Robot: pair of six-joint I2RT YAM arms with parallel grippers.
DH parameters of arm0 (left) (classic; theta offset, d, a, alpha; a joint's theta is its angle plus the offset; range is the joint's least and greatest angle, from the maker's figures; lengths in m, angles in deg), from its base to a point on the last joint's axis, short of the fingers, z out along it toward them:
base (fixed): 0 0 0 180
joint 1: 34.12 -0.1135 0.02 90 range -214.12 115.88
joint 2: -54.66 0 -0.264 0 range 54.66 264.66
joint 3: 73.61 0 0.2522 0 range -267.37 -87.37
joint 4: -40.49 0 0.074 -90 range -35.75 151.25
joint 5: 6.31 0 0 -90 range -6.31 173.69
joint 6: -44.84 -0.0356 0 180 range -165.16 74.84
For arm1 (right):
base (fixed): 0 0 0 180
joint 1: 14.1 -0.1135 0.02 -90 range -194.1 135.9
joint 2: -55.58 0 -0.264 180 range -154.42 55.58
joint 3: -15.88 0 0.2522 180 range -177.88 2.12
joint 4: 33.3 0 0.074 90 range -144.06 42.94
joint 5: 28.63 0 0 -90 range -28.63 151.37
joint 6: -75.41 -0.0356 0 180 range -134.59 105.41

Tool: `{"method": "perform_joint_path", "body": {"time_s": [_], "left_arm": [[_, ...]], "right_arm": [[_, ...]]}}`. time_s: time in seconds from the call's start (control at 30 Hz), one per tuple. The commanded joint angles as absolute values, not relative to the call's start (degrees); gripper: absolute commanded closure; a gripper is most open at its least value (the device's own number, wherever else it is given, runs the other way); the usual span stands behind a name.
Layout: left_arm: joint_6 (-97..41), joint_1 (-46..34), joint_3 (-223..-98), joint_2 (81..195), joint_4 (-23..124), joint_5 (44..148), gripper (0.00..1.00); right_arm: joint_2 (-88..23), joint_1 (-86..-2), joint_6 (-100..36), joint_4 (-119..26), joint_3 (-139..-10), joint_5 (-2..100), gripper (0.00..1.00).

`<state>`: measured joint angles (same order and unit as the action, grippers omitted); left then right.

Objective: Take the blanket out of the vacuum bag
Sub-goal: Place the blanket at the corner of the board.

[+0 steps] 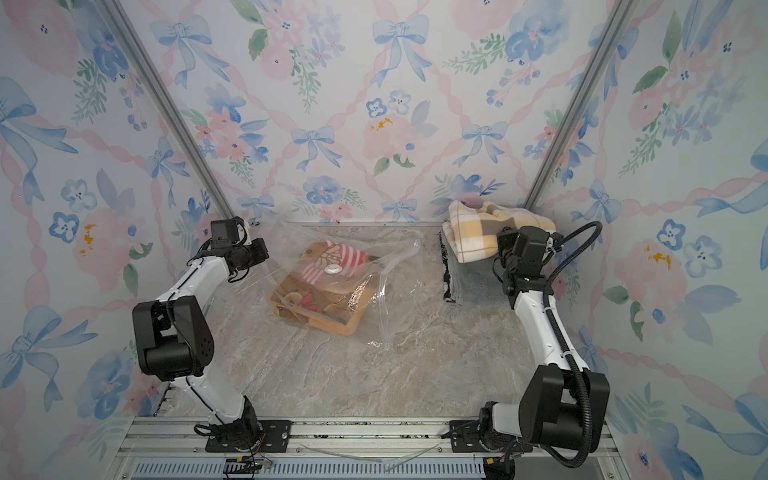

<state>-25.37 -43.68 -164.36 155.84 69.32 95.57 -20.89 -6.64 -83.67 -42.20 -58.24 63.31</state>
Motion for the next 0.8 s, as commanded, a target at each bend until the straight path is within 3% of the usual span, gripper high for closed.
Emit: {"method": "perform_joint_path", "body": {"time_s": [0.0, 0.77], "left_arm": [[-25.4, -43.8, -163.5, 155.0, 69.0, 96.3, 1.0], [-25.3, -43.9, -163.4, 154.4, 68.9, 96.8, 1.0]], "right_arm": [[-17.6, -6.7, -83.9, -42.1, -57.3, 60.4, 1.0], [-15.5, -2.2, -80.7, -47.3, -42.2, 51.2, 0.97]]}}
